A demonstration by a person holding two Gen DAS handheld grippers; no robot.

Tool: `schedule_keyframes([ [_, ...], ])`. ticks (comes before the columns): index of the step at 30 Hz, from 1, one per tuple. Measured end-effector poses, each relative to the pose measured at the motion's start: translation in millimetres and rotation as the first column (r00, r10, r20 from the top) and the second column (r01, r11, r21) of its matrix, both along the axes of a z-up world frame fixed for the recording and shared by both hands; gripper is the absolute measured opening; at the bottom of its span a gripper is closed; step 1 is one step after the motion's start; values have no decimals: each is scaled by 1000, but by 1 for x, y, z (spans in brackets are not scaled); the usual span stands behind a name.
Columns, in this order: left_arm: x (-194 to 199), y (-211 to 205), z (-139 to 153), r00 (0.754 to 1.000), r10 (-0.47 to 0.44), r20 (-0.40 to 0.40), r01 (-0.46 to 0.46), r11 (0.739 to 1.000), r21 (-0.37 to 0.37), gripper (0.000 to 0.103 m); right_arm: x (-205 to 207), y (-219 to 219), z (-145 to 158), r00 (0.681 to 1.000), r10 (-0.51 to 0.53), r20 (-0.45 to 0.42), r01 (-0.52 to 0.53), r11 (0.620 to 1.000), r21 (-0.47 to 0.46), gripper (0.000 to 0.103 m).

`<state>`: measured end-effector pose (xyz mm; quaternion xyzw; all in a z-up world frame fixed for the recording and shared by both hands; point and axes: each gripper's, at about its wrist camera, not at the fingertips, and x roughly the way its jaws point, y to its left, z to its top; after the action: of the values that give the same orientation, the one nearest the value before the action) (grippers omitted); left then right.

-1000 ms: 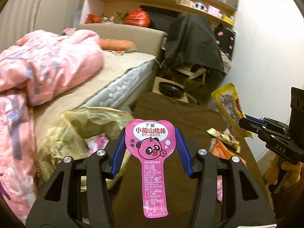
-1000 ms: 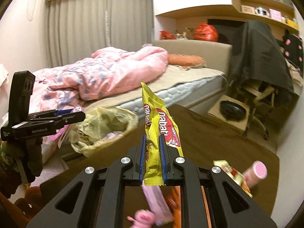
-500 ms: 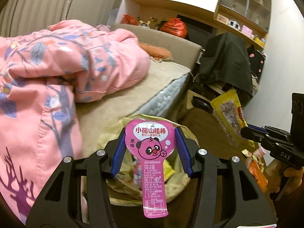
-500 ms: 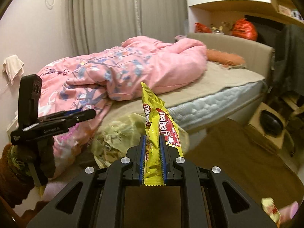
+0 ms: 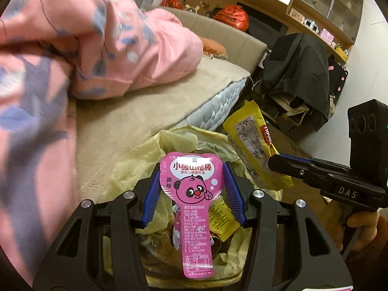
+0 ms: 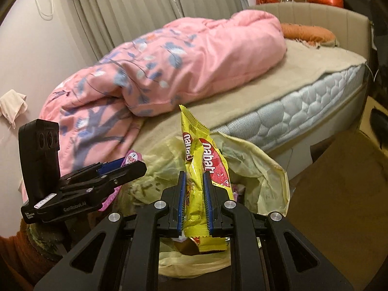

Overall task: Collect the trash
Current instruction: 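Open both tools to drop the pink snack and Nabati wrapper into the bag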

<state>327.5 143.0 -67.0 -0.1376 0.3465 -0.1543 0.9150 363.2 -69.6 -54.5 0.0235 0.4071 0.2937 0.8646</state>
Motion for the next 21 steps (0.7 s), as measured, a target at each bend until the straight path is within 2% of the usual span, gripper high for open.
schedule_keyframes([
  [9, 14, -3, -22, 999, -12, -52, 11, 1000, -9, 48, 9, -6, -19, 1000, 11, -10, -12, 1000, -27, 16],
  [10, 15, -2, -22, 998, -14, -57, 13, 1000, -19, 51, 9, -6, -20, 1000, 7, -6, -7, 1000, -30, 17],
  [11, 16, -2, -21, 998, -13, -61, 12, 1000, -27, 55, 9, -6, -20, 1000, 3, -2, -3, 999, -35, 25],
  [13, 15, 2, -20, 998, -1, -66, -2, 999, -39, 56, 8, -7, -20, 1000, 2, 3, -2, 999, -36, 39],
  [17, 10, 6, -12, 998, 24, -56, -27, 999, -42, 56, 7, -11, -17, 1000, -16, 7, 16, 999, -37, 40],
  [21, -4, 8, 1, 998, 56, -12, -56, 998, -19, 56, -2, -17, -5, 999, -35, 24, 36, 998, -43, 40],
])
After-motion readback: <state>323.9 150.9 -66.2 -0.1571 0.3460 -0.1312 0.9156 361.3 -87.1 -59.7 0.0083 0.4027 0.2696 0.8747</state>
